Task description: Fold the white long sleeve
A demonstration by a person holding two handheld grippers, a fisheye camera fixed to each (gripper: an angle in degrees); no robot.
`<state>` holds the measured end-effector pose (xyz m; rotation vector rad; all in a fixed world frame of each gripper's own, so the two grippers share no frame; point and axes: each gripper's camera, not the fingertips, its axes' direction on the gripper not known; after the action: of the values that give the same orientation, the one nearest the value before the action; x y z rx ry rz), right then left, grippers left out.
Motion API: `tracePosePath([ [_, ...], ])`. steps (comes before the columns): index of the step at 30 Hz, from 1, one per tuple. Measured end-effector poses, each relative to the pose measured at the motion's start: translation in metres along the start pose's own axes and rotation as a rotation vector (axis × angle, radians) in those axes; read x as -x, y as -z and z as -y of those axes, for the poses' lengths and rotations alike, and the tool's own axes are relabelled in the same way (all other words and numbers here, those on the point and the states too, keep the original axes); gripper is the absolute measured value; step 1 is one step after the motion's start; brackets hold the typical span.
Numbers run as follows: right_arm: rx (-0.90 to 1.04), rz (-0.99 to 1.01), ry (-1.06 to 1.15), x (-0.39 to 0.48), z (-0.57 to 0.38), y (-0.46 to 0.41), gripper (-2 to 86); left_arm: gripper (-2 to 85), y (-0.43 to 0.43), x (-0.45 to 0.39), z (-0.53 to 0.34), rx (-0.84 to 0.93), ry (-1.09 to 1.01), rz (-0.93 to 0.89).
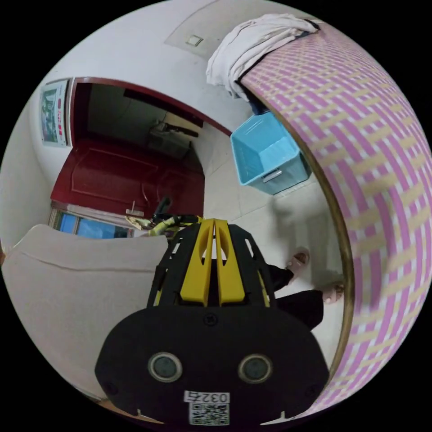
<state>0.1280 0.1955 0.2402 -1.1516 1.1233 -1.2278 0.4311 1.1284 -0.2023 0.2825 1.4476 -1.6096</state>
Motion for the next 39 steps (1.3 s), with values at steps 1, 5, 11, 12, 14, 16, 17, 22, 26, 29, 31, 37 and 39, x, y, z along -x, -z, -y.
tracePosePath([
  [1,0.044,-0.019,0.038,0.008,0.015,-0.010,-1.0,-0.9,-0.004,0.024,-0.016,-0.016,0.079,-0.028],
  [5,0.162,-0.087,0.126,0.022,0.043,-0.032,-1.0,-0.9,-0.030,0.088,-0.082,0.000,0.339,-0.012],
  [11,0.146,-0.030,0.082,-0.014,0.073,-0.014,-1.0,-0.9,-0.052,0.083,-0.134,0.038,0.517,0.029],
  [12,0.135,-0.031,0.080,-0.018,0.076,-0.008,-1.0,-0.9,-0.051,0.076,-0.133,0.026,0.519,0.024],
  [14,0.080,-0.029,0.066,-0.037,0.090,0.017,-1.0,-0.9,-0.046,0.044,-0.115,-0.023,0.497,0.009],
  [16,0.035,-0.024,0.057,-0.051,0.097,0.037,-1.0,-0.9,-0.043,0.014,-0.088,-0.030,0.451,0.023],
  [17,0.011,-0.028,0.047,-0.061,0.100,0.050,-1.0,-0.9,-0.041,-0.009,-0.065,-0.023,0.408,0.051],
  [22,-0.069,-0.050,0.010,-0.100,0.095,0.094,-1.0,-0.9,-0.039,-0.120,0.038,-0.046,0.165,0.101],
  [26,-0.139,-0.075,-0.067,-0.128,0.074,0.128,-1.0,-0.6,-0.038,-0.237,0.110,-0.141,-0.089,0.071],
  [29,-0.219,-0.092,-0.143,-0.140,0.053,0.149,-1.0,0.6,-0.020,-0.318,0.156,-0.264,-0.248,0.129],
  [31,-0.275,-0.105,-0.206,-0.146,0.040,0.159,-1.0,2.2,-0.010,-0.367,0.188,-0.306,-0.355,0.190],
  [37,-0.447,-0.137,-0.423,-0.140,0.016,0.169,-1.0,6.4,0.021,-0.510,0.290,-0.442,-0.666,0.469],
  [39,-0.501,-0.137,-0.458,-0.127,0.019,0.169,-1.0,8.4,0.028,-0.538,0.319,-0.484,-0.701,0.570],
])
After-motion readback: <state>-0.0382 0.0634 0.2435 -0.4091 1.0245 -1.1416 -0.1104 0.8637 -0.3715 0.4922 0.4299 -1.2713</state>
